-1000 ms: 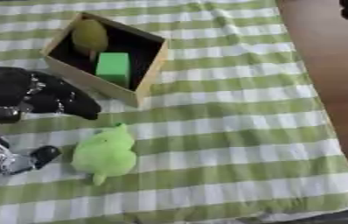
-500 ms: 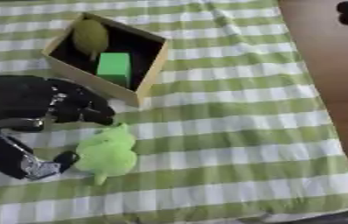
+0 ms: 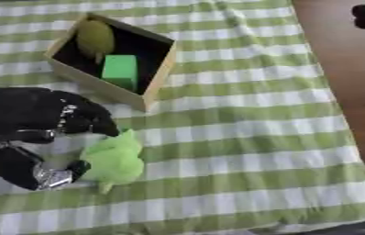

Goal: Pick up objects on the table and place them in the box.

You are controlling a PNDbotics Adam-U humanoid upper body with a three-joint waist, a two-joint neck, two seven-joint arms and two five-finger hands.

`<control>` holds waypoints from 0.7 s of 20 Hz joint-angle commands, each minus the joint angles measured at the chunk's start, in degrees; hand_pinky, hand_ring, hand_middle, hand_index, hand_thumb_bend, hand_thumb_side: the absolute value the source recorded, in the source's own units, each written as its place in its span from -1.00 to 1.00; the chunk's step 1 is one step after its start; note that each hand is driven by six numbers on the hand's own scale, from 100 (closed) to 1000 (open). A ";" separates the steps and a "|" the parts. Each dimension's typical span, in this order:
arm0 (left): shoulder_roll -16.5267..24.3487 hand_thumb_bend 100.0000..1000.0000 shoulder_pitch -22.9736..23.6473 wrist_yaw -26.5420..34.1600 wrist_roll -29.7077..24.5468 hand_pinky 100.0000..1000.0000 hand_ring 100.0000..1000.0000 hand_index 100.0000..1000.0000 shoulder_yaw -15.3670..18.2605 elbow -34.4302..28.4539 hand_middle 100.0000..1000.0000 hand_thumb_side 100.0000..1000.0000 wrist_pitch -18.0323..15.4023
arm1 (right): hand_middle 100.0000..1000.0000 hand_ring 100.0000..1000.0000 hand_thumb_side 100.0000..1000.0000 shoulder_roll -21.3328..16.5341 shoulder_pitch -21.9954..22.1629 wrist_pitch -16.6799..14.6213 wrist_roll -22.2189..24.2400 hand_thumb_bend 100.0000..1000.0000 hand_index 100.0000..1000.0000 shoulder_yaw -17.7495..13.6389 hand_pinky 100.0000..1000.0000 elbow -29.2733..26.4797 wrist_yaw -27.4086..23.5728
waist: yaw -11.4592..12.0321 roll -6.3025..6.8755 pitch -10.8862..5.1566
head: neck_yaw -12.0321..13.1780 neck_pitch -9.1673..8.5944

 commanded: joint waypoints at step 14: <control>-1.65 -0.83 0.93 -4.54 -2.15 0.90 0.96 1.00 -0.53 2.36 0.81 -0.13 2.17 | -0.22 1.00 -0.18 -0.60 0.22 -0.51 1.50 -1.00 0.87 -0.65 1.00 0.17 0.53 | -0.20 0.50 -1.00 | 0.08 0.13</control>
